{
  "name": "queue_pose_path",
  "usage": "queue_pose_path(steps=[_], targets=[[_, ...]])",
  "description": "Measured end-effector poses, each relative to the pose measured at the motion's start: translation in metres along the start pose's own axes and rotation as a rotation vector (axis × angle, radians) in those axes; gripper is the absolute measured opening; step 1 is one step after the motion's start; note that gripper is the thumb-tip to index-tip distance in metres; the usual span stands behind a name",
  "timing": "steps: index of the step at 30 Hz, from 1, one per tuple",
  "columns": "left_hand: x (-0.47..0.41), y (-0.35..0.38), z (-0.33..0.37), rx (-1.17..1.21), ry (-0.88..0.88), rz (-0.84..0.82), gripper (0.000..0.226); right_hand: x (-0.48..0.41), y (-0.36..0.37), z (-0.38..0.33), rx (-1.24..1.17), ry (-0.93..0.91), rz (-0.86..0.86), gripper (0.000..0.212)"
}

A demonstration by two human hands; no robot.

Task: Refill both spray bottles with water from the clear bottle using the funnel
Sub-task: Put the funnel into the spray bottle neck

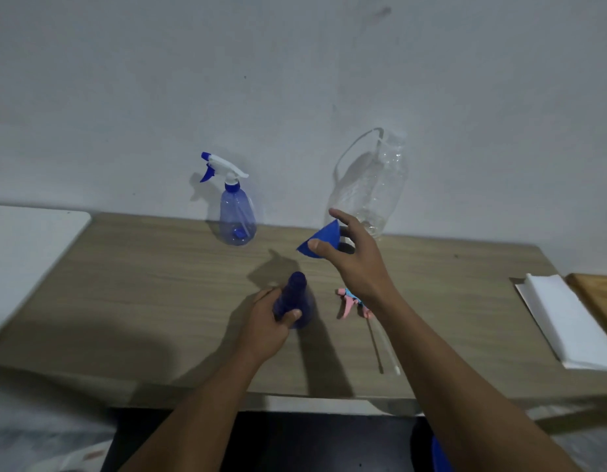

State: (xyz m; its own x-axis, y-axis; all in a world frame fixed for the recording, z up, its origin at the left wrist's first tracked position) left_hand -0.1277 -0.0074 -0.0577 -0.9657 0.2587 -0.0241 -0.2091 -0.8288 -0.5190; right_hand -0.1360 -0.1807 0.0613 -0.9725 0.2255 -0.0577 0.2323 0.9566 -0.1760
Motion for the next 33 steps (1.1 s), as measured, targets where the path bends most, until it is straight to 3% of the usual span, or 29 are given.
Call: queue_pose_path(steps=[4, 10, 13, 22, 29, 33], targets=[[-0.004, -0.001, -0.008, 0.008, -0.026, -0.01, 0.035, 0.009, 0.012, 0.002, -0.035, -0.041, 0.093, 0.057], [-0.004, 0.0, -0.014, 0.048, -0.07, -0.028, 0.043, 0.017, 0.028, 0.013, -0.047, -0.043, 0.102, 0.087], [-0.004, -0.001, -0.014, 0.014, -0.09, -0.032, 0.035, 0.022, 0.033, 0.023, -0.026, -0.016, 0.069, 0.093], [0.003, 0.0, -0.011, 0.067, -0.112, -0.037, 0.025, 0.034, 0.036, 0.04, 0.133, 0.024, -0.004, 0.094], [0.006, -0.001, -0.009, 0.173, -0.121, -0.017, 0.047, 0.032, 0.035, 0.031, 0.259, 0.0, 0.002, 0.091], [0.011, 0.001, -0.007, 0.223, -0.141, 0.025, 0.043, 0.032, 0.034, 0.026, 0.288, -0.008, 0.009, 0.091]])
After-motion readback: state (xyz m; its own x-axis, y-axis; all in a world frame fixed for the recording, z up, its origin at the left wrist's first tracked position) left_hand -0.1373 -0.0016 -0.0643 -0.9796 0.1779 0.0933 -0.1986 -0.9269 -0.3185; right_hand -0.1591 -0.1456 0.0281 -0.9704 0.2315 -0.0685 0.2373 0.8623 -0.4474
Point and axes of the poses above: each hand's wrist, its own x-axis away from the middle knuckle, its own y-axis out of the palm, z = x × y, the point moved 5 cm from there along -x, towards the middle knuckle
